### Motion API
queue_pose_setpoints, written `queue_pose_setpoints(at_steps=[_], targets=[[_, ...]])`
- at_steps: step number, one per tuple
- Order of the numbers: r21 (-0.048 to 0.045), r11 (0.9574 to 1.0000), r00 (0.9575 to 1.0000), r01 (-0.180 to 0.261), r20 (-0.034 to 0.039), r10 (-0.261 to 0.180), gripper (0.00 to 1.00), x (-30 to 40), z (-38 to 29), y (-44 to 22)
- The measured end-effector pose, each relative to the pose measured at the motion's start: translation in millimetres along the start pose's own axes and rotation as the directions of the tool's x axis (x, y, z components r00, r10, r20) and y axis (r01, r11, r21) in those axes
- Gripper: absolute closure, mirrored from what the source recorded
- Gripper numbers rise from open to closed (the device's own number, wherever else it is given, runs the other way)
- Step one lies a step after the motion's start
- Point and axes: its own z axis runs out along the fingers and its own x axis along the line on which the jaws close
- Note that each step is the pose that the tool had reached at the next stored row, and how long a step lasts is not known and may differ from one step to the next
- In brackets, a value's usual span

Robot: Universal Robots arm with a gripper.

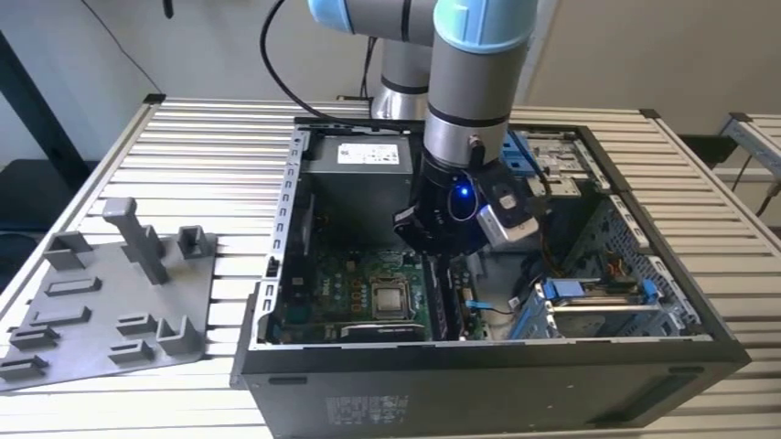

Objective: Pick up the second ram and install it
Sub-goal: 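Insert the second ram into the second slot, then press down the second ram until it locks into place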

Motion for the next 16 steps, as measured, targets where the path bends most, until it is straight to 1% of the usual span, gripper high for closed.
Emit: queue_pose_setpoints(at_steps=[16], targets=[[0.0001,1.0,1.0,0.0,0.0,0.0,0.89,0.0,-0.6,-0.1]])
